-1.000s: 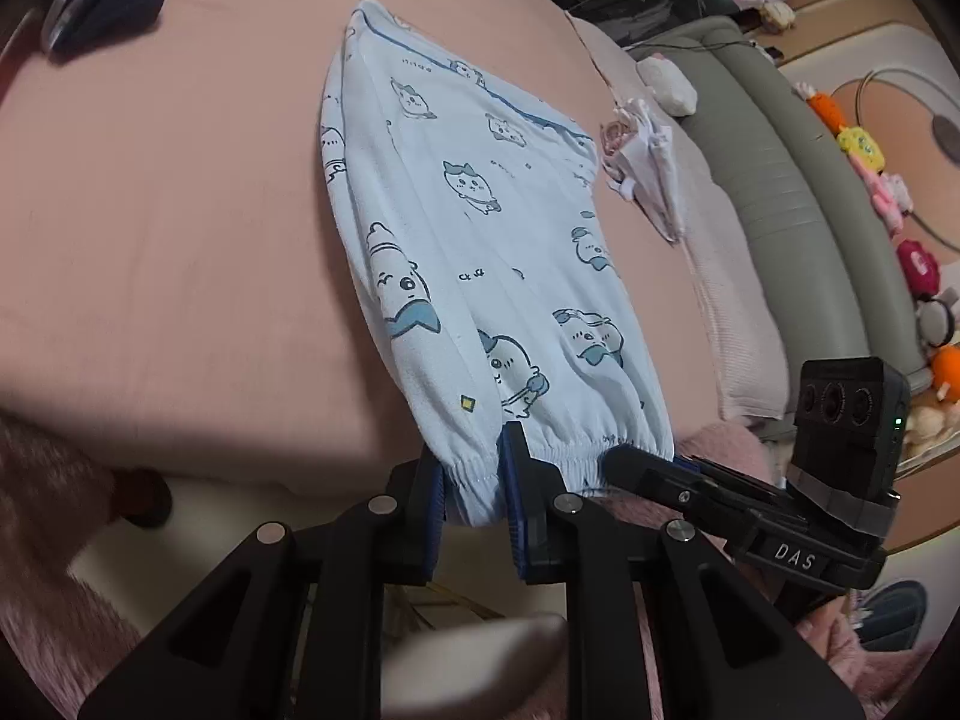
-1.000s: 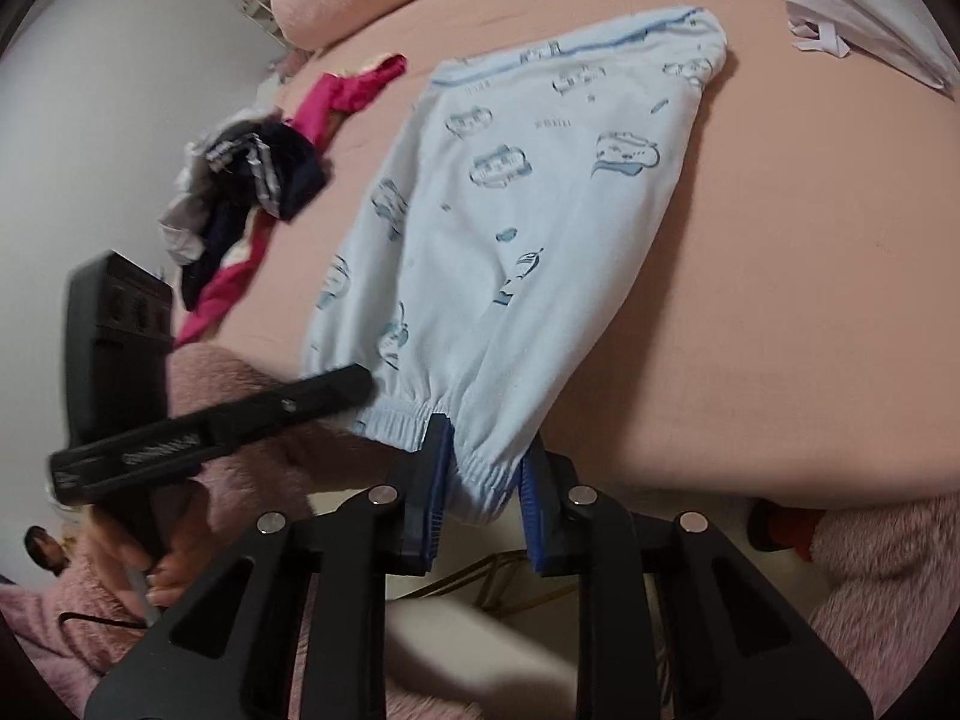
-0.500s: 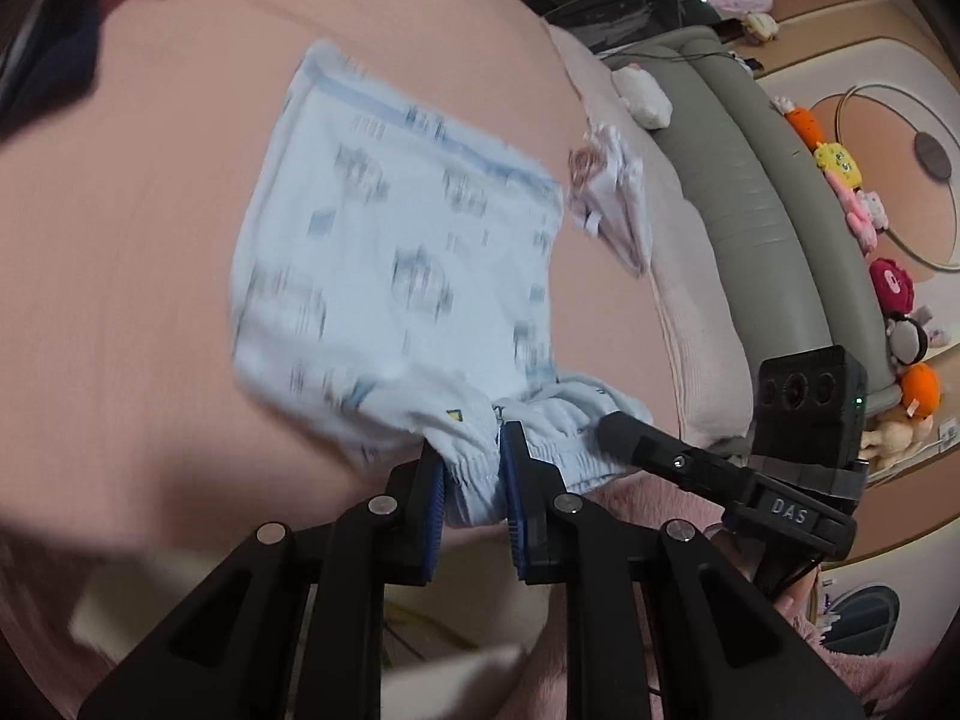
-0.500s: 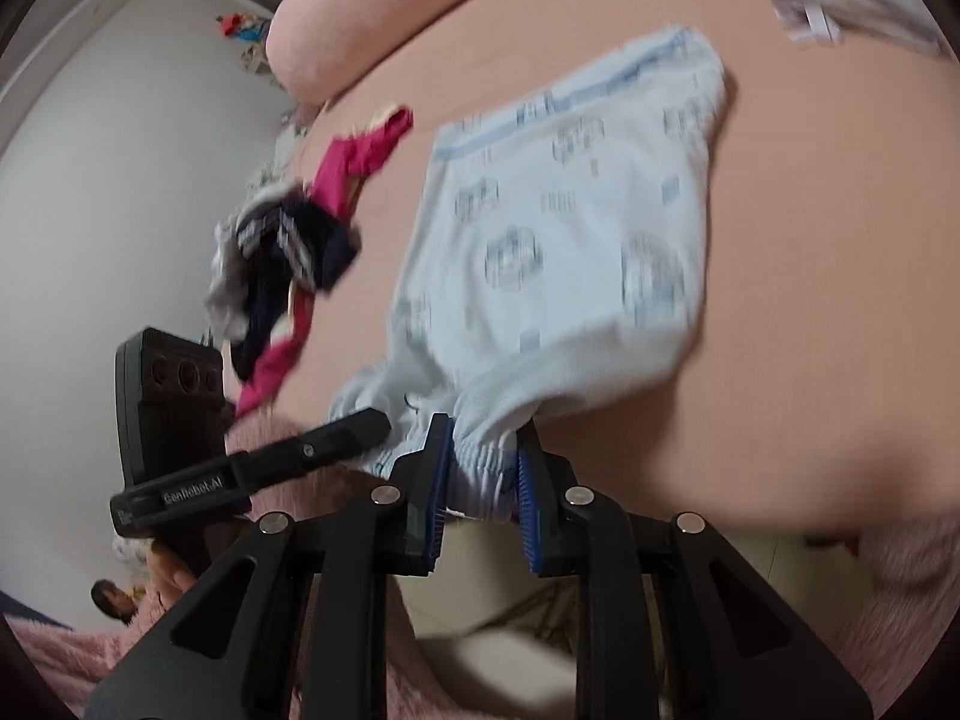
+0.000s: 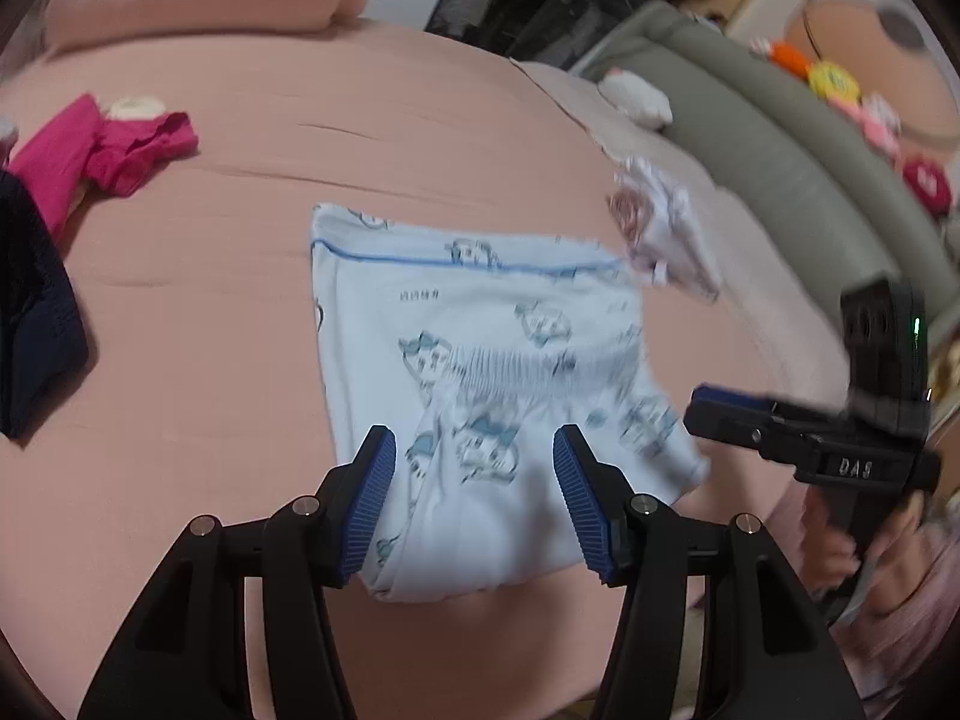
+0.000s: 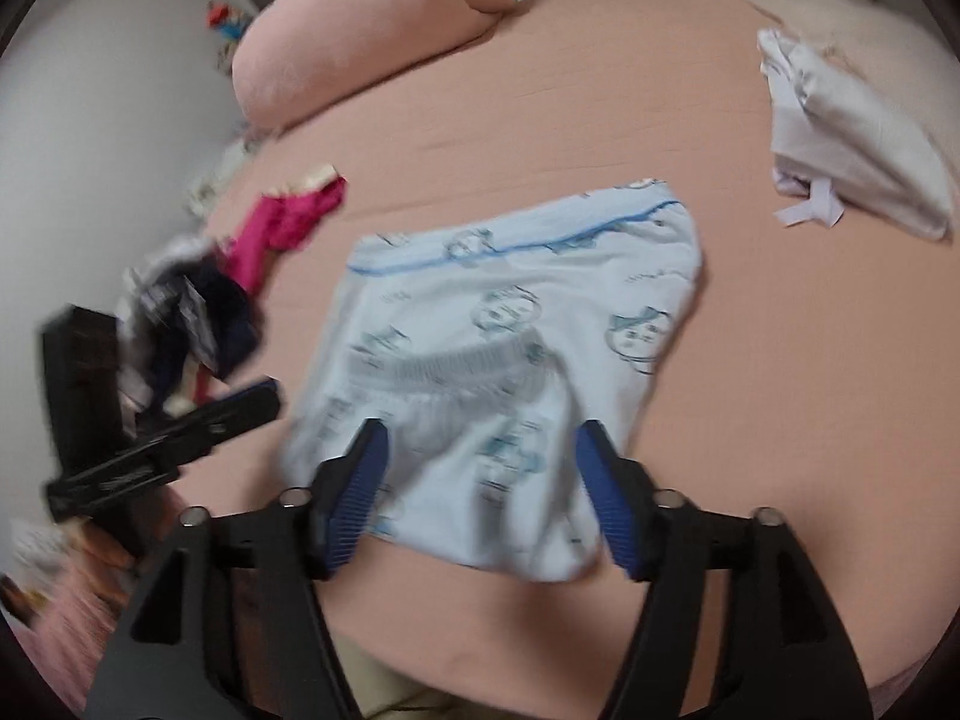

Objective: Fold clothes
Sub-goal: 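Lift the cuffs with both grippers, fold them onto the waistband, release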

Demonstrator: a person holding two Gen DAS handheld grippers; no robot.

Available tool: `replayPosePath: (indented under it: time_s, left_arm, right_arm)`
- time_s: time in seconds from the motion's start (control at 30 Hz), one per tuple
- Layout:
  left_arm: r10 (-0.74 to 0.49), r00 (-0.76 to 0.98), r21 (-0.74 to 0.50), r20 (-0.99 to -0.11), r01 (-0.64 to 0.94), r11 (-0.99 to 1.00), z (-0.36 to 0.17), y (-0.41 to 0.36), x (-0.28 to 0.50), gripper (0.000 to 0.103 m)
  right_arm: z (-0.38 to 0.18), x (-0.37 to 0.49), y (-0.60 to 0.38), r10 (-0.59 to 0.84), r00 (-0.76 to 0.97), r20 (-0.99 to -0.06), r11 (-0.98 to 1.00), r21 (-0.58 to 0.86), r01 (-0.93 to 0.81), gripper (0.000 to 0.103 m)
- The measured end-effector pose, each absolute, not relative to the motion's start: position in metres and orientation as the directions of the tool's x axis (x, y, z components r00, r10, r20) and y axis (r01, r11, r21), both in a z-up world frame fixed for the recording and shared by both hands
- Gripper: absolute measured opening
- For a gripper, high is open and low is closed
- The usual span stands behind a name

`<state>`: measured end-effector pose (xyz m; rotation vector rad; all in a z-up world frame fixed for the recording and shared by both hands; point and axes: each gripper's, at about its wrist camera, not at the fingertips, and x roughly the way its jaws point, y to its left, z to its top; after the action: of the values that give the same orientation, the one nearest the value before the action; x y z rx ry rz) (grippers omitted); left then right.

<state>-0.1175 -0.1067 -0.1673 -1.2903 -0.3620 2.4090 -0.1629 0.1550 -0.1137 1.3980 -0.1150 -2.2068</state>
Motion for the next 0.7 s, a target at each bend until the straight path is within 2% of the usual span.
replayPosePath:
  time_s: [0.17, 0.23, 0.27, 0.3, 0.37, 0.4, 0.53, 0.63, 0.7]
  left_arm:
    - [0.351, -0.468, -0.306, -0.811, -0.172, -0.936, -0.195, -0.092, -0.131, 0.056]
    - [0.367, -0.488, -0.3, -0.792, -0.212, -0.93, -0.189, -0.089, -0.129, 0.034]
    - [0.375, -0.496, -0.293, -0.783, -0.237, -0.926, -0.185, -0.087, -0.128, 0.009]
    - [0.368, -0.51, -0.272, -0.777, -0.255, -0.928, -0.18, -0.084, -0.126, 0.007]
    - [0.362, -0.538, -0.238, -0.762, -0.287, -0.928, -0.17, -0.078, -0.122, 0.007]
    - [0.37, -0.55, -0.244, -0.749, -0.29, -0.925, -0.166, -0.079, -0.121, 0.007]
    - [0.345, -0.607, -0.235, -0.716, -0.256, -0.938, -0.153, -0.091, -0.129, 0.007]
    - [0.364, -0.519, -0.308, -0.773, -0.195, -0.931, -0.176, -0.1, -0.154, 0.008]
    - [0.374, -0.488, -0.337, -0.788, -0.167, -0.927, -0.185, -0.108, -0.155, 0.014]
  right_arm:
    - [-0.144, -0.16, 0.146, -0.44, -0.279, -0.854, -0.849, 0.294, 0.438, 0.068]
    - [-0.151, -0.16, 0.14, -0.412, -0.291, -0.863, -0.853, 0.253, 0.456, 0.058]
    - [-0.152, -0.16, 0.137, -0.392, -0.31, -0.866, -0.856, 0.22, 0.468, 0.04]
    - [-0.152, -0.159, 0.134, -0.372, -0.329, -0.868, -0.858, 0.186, 0.479, 0.027]
    - [-0.145, -0.16, 0.136, -0.381, -0.34, -0.859, -0.854, 0.187, 0.486, 0.015]
    - [-0.14, -0.16, 0.138, -0.393, -0.346, -0.852, -0.852, 0.195, 0.485, 0.012]
    - [-0.117, -0.161, 0.143, -0.427, -0.4, -0.811, -0.853, 0.215, 0.476, 0.011]
    - [-0.129, -0.173, 0.14, -0.394, -0.388, -0.833, -0.869, 0.201, 0.451, 0.013]
    - [-0.145, -0.18, 0.138, -0.364, -0.346, -0.865, -0.879, 0.196, 0.435, 0.022]
